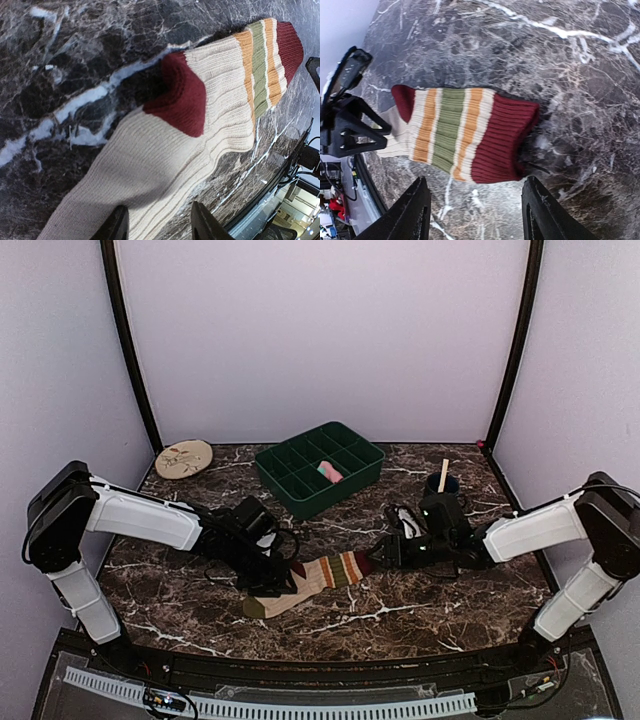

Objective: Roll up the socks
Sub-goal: Pick up the sock from the center of the board.

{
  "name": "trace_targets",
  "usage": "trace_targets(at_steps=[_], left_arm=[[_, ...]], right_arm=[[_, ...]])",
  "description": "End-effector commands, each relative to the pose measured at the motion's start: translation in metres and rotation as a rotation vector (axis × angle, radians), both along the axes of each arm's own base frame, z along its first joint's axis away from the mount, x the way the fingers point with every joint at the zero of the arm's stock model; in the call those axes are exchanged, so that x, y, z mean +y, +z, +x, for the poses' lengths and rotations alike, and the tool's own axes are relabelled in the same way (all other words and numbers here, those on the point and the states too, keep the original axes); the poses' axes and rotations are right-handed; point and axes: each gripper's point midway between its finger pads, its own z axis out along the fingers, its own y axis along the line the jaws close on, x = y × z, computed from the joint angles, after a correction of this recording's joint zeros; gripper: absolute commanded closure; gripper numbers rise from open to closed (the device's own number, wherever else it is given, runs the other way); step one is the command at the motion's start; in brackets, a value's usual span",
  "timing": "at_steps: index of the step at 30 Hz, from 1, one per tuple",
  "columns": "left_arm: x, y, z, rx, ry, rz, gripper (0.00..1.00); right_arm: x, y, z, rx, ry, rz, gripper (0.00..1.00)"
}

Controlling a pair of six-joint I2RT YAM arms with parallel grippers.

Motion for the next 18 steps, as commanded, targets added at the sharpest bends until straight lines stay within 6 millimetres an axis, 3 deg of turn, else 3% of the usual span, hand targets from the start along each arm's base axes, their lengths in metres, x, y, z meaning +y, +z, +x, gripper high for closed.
trace_targets(at_steps=[1, 11, 18], left_arm=[[0.044, -0.050, -0.025, 0.092, -0.001, 0.214, 0.54], [0.044, -0.047, -0.026, 0.091, -0.003, 0.210, 0.55], [0.045, -0.046, -0.024, 0.085, -0.008, 0.214, 0.55]], right_arm=[[-0.003, -0.012, 0.012, -0.046, -0.014, -0.079, 0.41], [0.017, -0.035, 0.016, -0.030, 0.084, -0.073, 0.38], [0.012, -0.054, -0.004, 0.047, 0.102, -0.042, 0.48]])
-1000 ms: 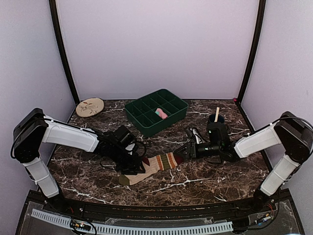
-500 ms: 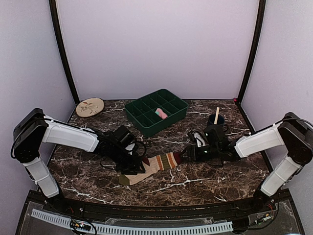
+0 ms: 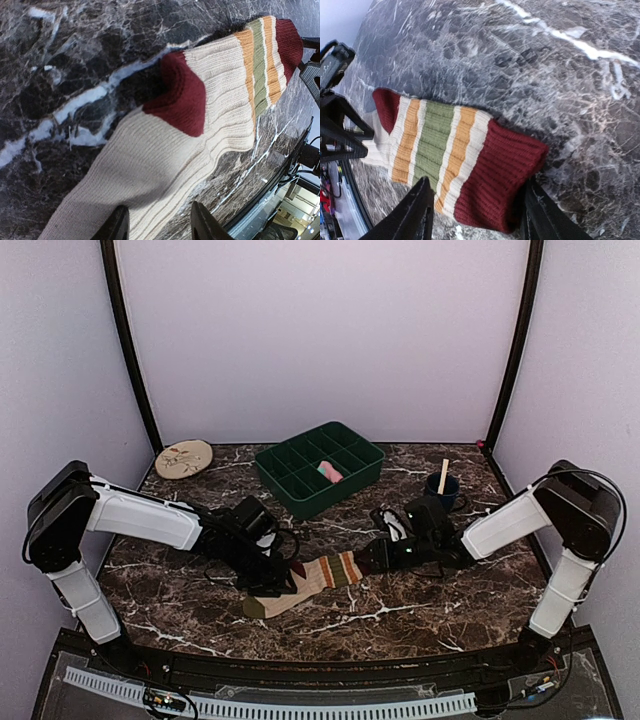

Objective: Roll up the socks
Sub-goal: Pick up the sock from the center of the board.

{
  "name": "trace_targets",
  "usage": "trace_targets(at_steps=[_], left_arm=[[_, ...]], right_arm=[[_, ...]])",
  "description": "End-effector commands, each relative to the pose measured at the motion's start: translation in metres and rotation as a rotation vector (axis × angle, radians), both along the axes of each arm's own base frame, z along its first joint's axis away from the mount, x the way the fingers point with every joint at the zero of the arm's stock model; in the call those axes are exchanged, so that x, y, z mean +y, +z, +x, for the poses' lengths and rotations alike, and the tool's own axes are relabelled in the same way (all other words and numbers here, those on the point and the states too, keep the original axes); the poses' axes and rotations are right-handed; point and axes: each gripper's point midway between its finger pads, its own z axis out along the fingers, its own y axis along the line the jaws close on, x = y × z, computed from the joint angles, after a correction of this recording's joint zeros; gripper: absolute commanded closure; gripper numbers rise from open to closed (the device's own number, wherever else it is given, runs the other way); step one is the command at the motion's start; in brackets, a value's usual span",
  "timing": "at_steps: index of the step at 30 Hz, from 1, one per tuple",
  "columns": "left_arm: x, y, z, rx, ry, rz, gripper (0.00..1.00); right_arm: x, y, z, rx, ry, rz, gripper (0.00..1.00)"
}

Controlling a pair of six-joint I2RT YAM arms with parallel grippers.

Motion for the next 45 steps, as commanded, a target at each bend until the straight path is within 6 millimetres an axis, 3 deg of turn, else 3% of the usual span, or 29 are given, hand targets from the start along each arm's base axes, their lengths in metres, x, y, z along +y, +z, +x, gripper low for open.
trace_targets(at_steps=[1, 8, 18, 25, 32, 37, 41, 45], left_arm=[[0.045, -0.047, -0.023, 0.083, 0.001, 0.217, 0.55], [0.048, -0.048, -0.022, 0.089, 0.004, 0.216, 0.55], [0.044, -0.047, -0.018, 0.085, -0.001, 0.206, 0.55], [0.027, -0.031, 0.001, 0.007, -0.049, 0.170, 0.55], [0.004, 0.015, 0.030, -0.122, -0.062, 0.099, 0.52], [-0.007, 0.035, 0.039, -0.159, -0.060, 0.058, 0.51], [-0.008, 0.038, 0.038, -0.160, -0.057, 0.044, 0.51], [0.002, 0.024, 0.027, -0.126, -0.052, 0.059, 0.51]], right_arm=[[-0.010, -0.025, -0.025, 0.093, 0.023, -0.004, 0.49], [-0.015, -0.026, -0.038, 0.131, 0.014, 0.041, 0.62], [-0.010, -0.008, -0.024, 0.103, -0.008, 0.051, 1.00], [-0.020, -0.001, 0.004, 0.052, -0.084, -0.059, 1.00], [-0.050, 0.013, 0.033, -0.026, -0.183, -0.208, 1.00], [-0.055, 0.028, 0.043, -0.069, -0.174, -0.244, 1.00], [-0.055, 0.037, 0.047, -0.087, -0.159, -0.267, 1.00], [-0.052, 0.046, 0.049, -0.097, -0.151, -0.269, 1.00]])
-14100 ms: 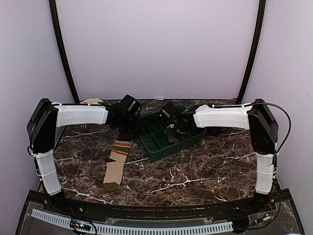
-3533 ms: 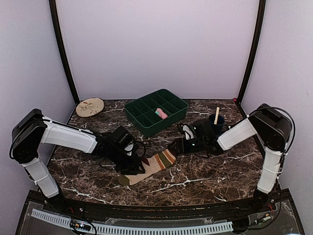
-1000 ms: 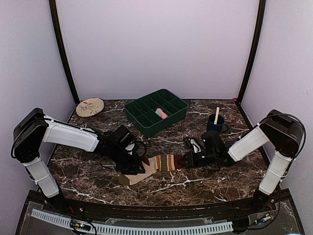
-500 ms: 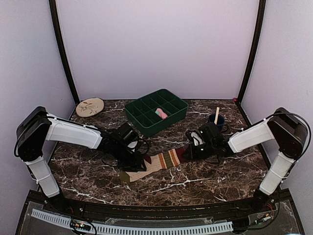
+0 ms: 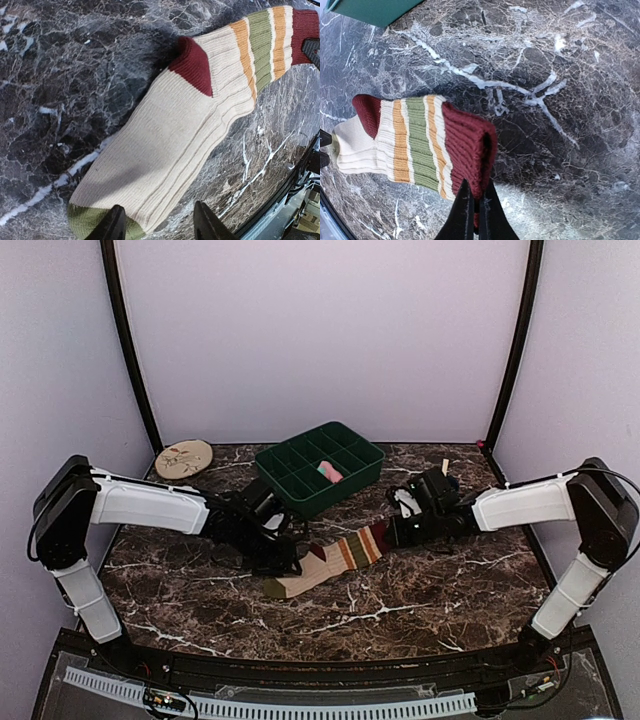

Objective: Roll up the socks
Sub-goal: Pick up the sock from the center of the board, then fold the sock at the center of the board.

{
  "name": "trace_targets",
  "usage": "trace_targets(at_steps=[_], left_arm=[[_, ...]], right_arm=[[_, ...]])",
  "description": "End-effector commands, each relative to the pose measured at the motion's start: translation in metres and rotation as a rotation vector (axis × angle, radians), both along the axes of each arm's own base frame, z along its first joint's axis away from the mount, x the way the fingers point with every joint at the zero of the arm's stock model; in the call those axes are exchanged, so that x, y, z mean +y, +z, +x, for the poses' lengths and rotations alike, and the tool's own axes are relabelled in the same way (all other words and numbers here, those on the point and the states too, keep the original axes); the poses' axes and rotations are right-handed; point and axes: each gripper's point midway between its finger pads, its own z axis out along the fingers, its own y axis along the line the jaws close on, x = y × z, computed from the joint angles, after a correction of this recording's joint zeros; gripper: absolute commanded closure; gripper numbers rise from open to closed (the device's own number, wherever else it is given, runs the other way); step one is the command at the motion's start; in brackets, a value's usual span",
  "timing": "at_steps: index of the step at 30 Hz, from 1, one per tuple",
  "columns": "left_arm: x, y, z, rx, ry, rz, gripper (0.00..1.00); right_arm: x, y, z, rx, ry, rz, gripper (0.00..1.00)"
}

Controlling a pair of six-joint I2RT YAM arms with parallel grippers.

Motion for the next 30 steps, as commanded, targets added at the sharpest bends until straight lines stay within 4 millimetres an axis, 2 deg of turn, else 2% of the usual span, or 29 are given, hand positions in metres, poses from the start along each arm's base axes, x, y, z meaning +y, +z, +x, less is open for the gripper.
trace_targets(at_steps=[1, 3, 4, 6, 11, 13, 24, 26, 27, 30], left_arm=[[0.015, -0.006, -0.013, 0.019, 0.006, 0.020, 0.51], [0.022, -0.013, -0.019, 0.030, 0.019, 0.024, 0.51], [0.025, -0.016, -0.021, 0.036, 0.025, 0.023, 0.51], [0.030, -0.022, -0.026, 0.047, 0.033, 0.029, 0.52], [0.031, -0.031, -0.030, 0.057, 0.031, 0.043, 0.52], [0.029, -0.032, -0.030, 0.056, 0.031, 0.041, 0.52], [0.021, -0.033, -0.028, 0.059, 0.034, 0.032, 0.53], [0.021, -0.033, -0.027, 0.061, 0.034, 0.033, 0.53], [0.021, -0.033, -0.027, 0.061, 0.035, 0.033, 0.53], [0.020, -0.032, -0.026, 0.059, 0.042, 0.031, 0.53]], right_arm=[[0.001, 0.023, 0.008, -0.050, 0.014, -0.013, 1.00], [0.004, 0.027, 0.009, -0.050, 0.023, -0.006, 1.00], [0.007, 0.042, 0.010, -0.074, 0.027, 0.013, 1.00], [0.013, 0.052, 0.010, -0.087, 0.045, 0.022, 1.00], [0.039, 0.067, 0.000, -0.088, 0.118, 0.032, 1.00], [0.051, 0.063, -0.006, -0.072, 0.147, 0.026, 1.00], [0.104, 0.072, -0.038, -0.063, 0.265, 0.054, 1.00], [0.111, 0.068, -0.047, -0.050, 0.290, 0.051, 1.00], [0.120, 0.076, -0.047, -0.064, 0.302, 0.067, 1.00], [0.133, 0.078, -0.054, -0.064, 0.333, 0.072, 1.00]])
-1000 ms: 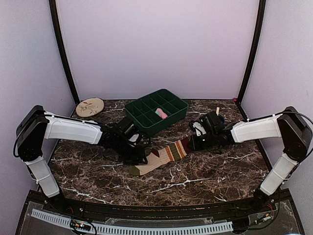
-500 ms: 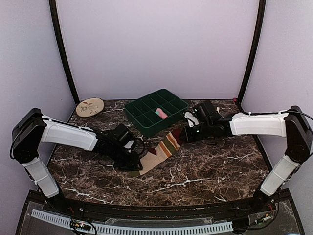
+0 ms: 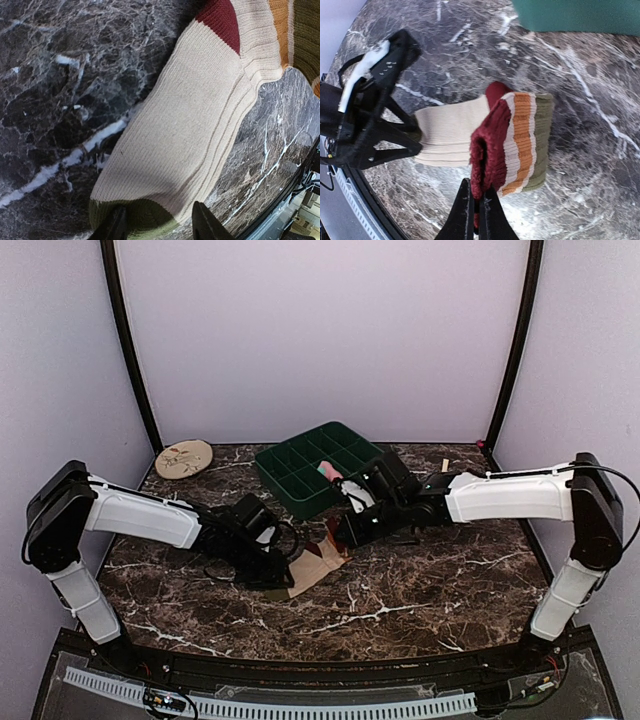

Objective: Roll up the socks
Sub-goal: Fold the sock at the center of the board.

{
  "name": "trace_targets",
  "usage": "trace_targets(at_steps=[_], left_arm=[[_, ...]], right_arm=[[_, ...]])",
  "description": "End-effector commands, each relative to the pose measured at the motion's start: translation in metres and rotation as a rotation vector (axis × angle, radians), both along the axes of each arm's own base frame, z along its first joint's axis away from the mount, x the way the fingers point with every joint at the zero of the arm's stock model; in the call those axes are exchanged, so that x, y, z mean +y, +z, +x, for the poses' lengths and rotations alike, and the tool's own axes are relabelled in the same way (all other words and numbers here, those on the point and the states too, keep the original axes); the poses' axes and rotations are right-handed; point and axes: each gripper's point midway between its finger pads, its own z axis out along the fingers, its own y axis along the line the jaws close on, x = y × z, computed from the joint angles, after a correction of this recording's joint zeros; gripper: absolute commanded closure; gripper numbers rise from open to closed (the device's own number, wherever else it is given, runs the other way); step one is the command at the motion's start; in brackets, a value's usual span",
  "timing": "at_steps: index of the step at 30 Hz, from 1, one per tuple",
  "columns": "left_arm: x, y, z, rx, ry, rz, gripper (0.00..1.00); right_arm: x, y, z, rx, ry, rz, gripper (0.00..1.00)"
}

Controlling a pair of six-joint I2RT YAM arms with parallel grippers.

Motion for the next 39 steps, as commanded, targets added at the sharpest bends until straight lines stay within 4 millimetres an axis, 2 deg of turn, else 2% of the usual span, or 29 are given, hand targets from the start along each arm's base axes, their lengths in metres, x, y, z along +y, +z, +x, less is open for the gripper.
trace_targets(at_steps=[1, 15, 27, 30, 33, 39], left_arm=[[0.004, -0.009, -0.005, 0.025, 0.008, 0.035, 0.53], [0.001, 0.011, 0.003, -0.011, 0.047, 0.004, 0.53], [0.001, 0.072, 0.015, -0.110, 0.098, -0.061, 0.52], [0.008, 0.081, 0.015, -0.123, 0.123, -0.056, 0.51], [0.027, 0.079, 0.008, -0.114, 0.173, -0.009, 0.51], [0.060, 0.054, -0.019, -0.058, 0.252, 0.011, 0.55]], right_arm=[[0.027, 0.013, -0.010, -0.005, 0.052, 0.041, 1.00], [0.073, 0.005, -0.040, 0.007, 0.161, 0.001, 1.00], [0.086, -0.001, -0.047, 0.009, 0.179, -0.019, 1.00], [0.090, -0.001, -0.050, 0.010, 0.184, -0.019, 1.00], [0.094, 0.000, -0.054, 0.006, 0.192, -0.022, 1.00], [0.100, -0.002, -0.061, 0.003, 0.205, -0.036, 1.00]])
